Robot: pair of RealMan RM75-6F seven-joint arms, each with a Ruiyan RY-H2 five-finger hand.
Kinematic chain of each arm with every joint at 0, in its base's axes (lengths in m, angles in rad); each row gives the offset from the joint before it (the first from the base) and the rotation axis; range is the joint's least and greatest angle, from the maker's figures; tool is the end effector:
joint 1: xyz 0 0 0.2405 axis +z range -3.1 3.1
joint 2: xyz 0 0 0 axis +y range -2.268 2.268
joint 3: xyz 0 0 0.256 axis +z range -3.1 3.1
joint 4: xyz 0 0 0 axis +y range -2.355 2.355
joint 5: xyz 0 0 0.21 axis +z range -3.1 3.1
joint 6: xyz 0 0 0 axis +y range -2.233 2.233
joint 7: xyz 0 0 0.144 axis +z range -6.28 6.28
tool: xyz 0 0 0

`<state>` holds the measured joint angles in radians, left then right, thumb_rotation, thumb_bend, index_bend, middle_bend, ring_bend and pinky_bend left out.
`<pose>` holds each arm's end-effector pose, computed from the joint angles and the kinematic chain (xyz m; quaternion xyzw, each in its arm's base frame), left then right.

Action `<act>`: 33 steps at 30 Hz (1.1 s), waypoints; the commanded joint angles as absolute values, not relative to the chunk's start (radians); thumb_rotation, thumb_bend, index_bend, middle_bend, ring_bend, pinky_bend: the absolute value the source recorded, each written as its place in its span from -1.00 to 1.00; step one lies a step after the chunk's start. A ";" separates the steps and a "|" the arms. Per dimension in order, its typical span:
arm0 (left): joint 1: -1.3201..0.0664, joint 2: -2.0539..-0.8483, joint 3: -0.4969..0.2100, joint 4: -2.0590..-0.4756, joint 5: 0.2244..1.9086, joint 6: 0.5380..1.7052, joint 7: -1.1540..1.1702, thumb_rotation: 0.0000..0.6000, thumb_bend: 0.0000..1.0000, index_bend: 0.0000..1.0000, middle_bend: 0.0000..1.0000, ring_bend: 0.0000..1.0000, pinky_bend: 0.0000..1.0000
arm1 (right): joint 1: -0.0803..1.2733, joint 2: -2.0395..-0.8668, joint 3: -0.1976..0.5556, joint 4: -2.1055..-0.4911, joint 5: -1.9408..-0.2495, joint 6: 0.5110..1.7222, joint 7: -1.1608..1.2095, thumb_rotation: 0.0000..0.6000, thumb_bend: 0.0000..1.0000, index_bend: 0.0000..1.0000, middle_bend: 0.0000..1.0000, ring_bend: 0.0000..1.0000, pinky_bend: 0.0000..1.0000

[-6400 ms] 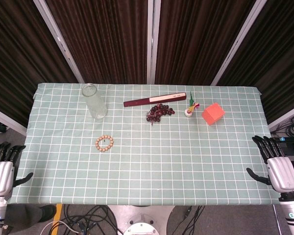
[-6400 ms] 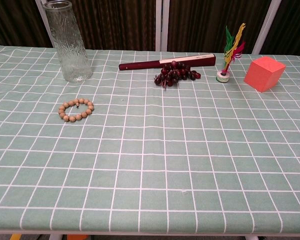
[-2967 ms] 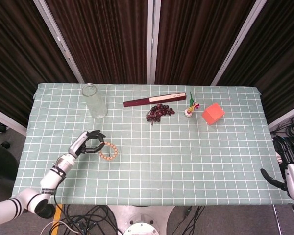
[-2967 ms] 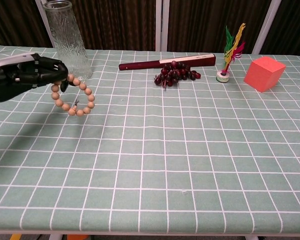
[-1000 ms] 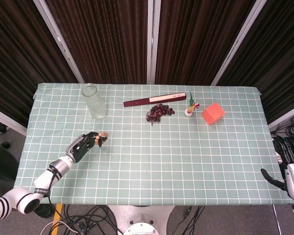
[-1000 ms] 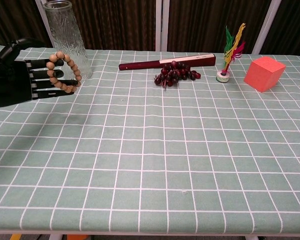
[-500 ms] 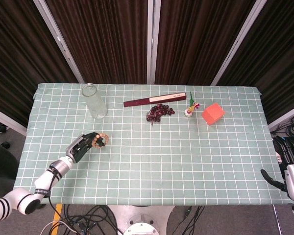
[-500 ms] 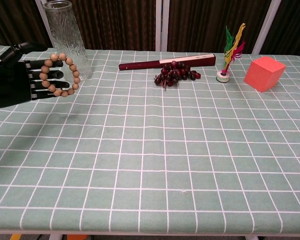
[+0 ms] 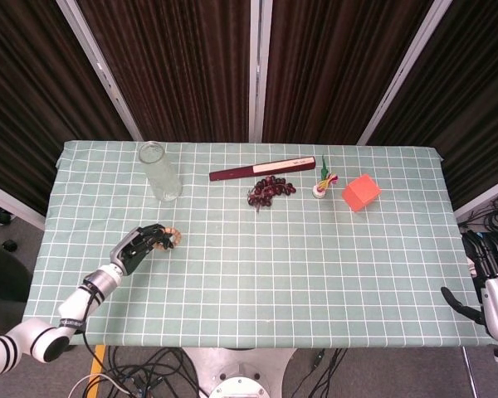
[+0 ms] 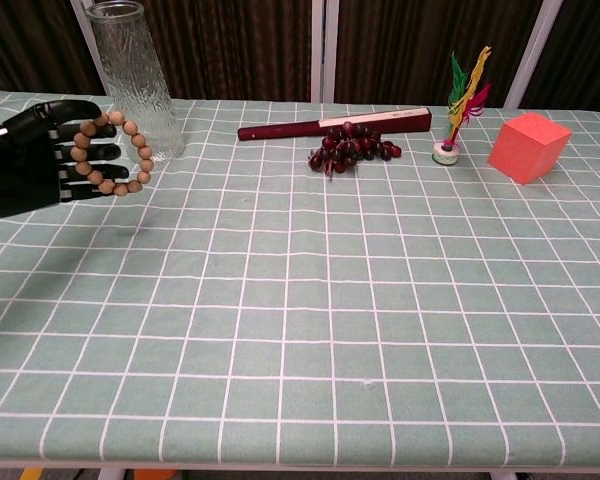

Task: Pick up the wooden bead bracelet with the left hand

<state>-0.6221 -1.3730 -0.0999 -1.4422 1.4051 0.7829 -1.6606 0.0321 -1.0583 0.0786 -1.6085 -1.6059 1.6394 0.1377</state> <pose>-0.2204 0.3184 0.0119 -0.2193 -0.8563 -0.4674 0.0141 -0.2990 -0.1685 0.1961 0.5688 -0.3464 0.4695 0.5797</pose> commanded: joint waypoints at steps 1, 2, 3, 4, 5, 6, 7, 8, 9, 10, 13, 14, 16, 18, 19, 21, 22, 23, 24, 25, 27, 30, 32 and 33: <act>-0.618 -1.375 -0.105 -1.444 1.400 0.781 -1.655 0.44 -0.19 0.14 0.31 -0.04 -0.84 | 0.033 -1.058 0.079 -1.610 -1.605 1.638 0.136 1.00 -0.80 -1.00 -0.83 -1.00 -1.00; -0.617 -1.376 -0.105 -1.443 1.399 0.781 -1.651 0.43 -0.20 0.15 0.31 -0.04 -0.84 | 0.033 -1.058 0.079 -1.610 -1.604 1.637 0.136 1.00 -0.80 -1.00 -0.83 -1.00 -1.00; -0.616 -1.377 -0.106 -1.443 1.397 0.779 -1.647 0.42 -0.21 0.15 0.32 -0.04 -0.84 | 0.033 -1.058 0.079 -1.611 -1.604 1.636 0.135 1.00 -0.80 -1.00 -0.83 -1.00 -1.00; -0.616 -1.378 -0.107 -1.442 1.395 0.777 -1.644 0.41 -0.22 0.15 0.32 -0.04 -0.84 | 0.033 -1.058 0.079 -1.611 -1.604 1.637 0.135 1.00 -0.80 -1.00 -0.83 -1.00 -1.00; -0.616 -1.379 -0.109 -1.442 1.393 0.774 -1.640 0.41 -0.23 0.16 0.32 -0.04 -0.84 | 0.033 -1.058 0.079 -1.611 -1.604 1.637 0.135 1.00 -0.80 -1.00 -0.83 -1.00 -1.00; -0.615 -1.380 -0.111 -1.441 1.388 0.771 -1.634 0.41 -0.23 0.16 0.33 -0.04 -0.84 | 0.033 -1.058 0.079 -1.611 -1.604 1.637 0.134 1.00 -0.80 -1.00 -0.83 -1.00 -1.00; -0.615 -1.380 -0.113 -1.441 1.384 0.768 -1.628 0.41 -0.23 0.17 0.34 -0.04 -0.84 | 0.033 -1.058 0.079 -1.611 -1.603 1.636 0.134 1.00 -0.80 -1.00 -0.83 -1.00 -1.00; -0.615 -1.381 -0.115 -1.441 1.379 0.765 -1.624 0.41 -0.24 0.18 0.34 -0.04 -0.84 | 0.033 -1.058 0.079 -1.611 -1.603 1.636 0.134 1.00 -0.80 -1.00 -0.83 -1.00 -1.00; -0.614 -1.381 -0.119 -1.442 1.371 0.761 -1.618 0.41 -0.24 0.19 0.36 -0.04 -0.84 | 0.032 -1.058 0.079 -1.611 -1.602 1.636 0.133 1.00 -0.80 -1.00 -0.83 -1.00 -1.00; -0.613 -1.382 -0.121 -1.442 1.364 0.758 -1.612 0.41 -0.24 0.20 0.37 -0.03 -0.83 | 0.032 -1.058 0.079 -1.611 -1.602 1.636 0.133 1.00 -0.80 -1.00 -0.83 -1.00 -1.00; -0.609 -1.385 -0.129 -1.444 1.349 0.751 -1.592 0.42 -0.27 0.24 0.41 -0.01 -0.83 | 0.033 -1.059 0.080 -1.611 -1.601 1.634 0.133 1.00 -0.80 -1.00 -0.83 -1.00 -1.00; -0.608 -1.385 -0.131 -1.445 1.345 0.749 -1.586 0.41 -0.27 0.25 0.41 -0.01 -0.83 | 0.033 -1.059 0.080 -1.611 -1.600 1.633 0.132 1.00 -0.80 -1.00 -0.83 -1.00 -1.00; -0.606 -1.387 -0.137 -1.446 1.334 0.743 -1.570 0.42 -0.28 0.28 0.44 0.01 -0.83 | 0.033 -1.059 0.080 -1.611 -1.600 1.633 0.133 1.00 -0.80 -1.00 -0.83 -1.00 -1.00; -0.603 -1.388 -0.145 -1.451 1.322 0.737 -1.563 0.42 -0.27 0.31 0.47 0.03 -0.82 | 0.034 -1.059 0.080 -1.610 -1.599 1.632 0.132 1.00 -0.80 -1.00 -0.83 -1.00 -1.00; -0.602 -1.387 -0.147 -1.452 1.319 0.735 -1.560 0.42 -0.26 0.32 0.48 0.04 -0.82 | 0.033 -1.059 0.080 -1.610 -1.599 1.632 0.132 1.00 -0.80 -1.00 -0.83 -1.00 -1.00; -0.599 -1.387 -0.152 -1.456 1.317 0.731 -1.553 0.43 -0.24 0.32 0.48 0.05 -0.82 | 0.033 -1.058 0.081 -1.611 -1.599 1.633 0.134 1.00 -0.80 -1.00 -0.83 -1.00 -1.00; -0.597 -1.387 -0.154 -1.457 1.316 0.730 -1.551 0.43 -0.23 0.32 0.48 0.05 -0.82 | 0.033 -1.058 0.081 -1.610 -1.600 1.634 0.134 1.00 -0.80 -1.00 -0.83 -1.00 -1.00; -0.596 -1.387 -0.157 -1.458 1.315 0.729 -1.550 0.44 -0.22 0.32 0.48 0.05 -0.82 | 0.032 -1.058 0.081 -1.610 -1.600 1.634 0.134 1.00 -0.80 -1.00 -0.83 -1.00 -1.00; -0.594 -1.386 -0.161 -1.460 1.315 0.729 -1.549 0.43 -0.18 0.32 0.48 0.05 -0.82 | 0.032 -1.058 0.081 -1.610 -1.600 1.635 0.134 1.00 -0.80 -1.00 -0.83 -1.00 -1.00; -0.592 -1.386 -0.163 -1.461 1.317 0.729 -1.547 0.43 -0.15 0.32 0.48 0.05 -0.82 | 0.031 -1.058 0.081 -1.610 -1.600 1.636 0.135 1.00 -0.80 -1.00 -0.83 -1.00 -1.00; -0.589 -1.386 -0.167 -1.464 1.319 0.729 -1.543 0.42 -0.10 0.32 0.47 0.05 -0.82 | 0.030 -1.058 0.080 -1.609 -1.600 1.637 0.137 1.00 -0.80 -1.00 -0.83 -1.00 -1.00; -0.586 -1.384 -0.173 -1.467 1.321 0.726 -1.542 0.40 -0.02 0.30 0.46 0.05 -0.82 | 0.029 -1.058 0.080 -1.608 -1.602 1.640 0.139 1.00 -0.80 -1.00 -0.83 -1.00 -1.00; -0.583 -1.384 -0.175 -1.469 1.325 0.727 -1.540 0.36 0.04 0.29 0.44 0.05 -0.82 | 0.028 -1.058 0.079 -1.607 -1.603 1.642 0.140 1.00 -0.80 -1.00 -0.83 -1.00 -1.00; -0.580 -1.385 -0.174 -1.471 1.330 0.729 -1.538 0.34 0.07 0.28 0.43 0.04 -0.82 | 0.027 -1.058 0.079 -1.607 -1.603 1.643 0.141 1.00 -0.80 -1.00 -0.83 -1.00 -1.00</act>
<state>-0.5825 -1.3844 -0.1748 -1.4692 1.3272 0.7275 -1.5399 0.0274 -1.0578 0.0795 -1.6069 -1.6034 1.6437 0.1417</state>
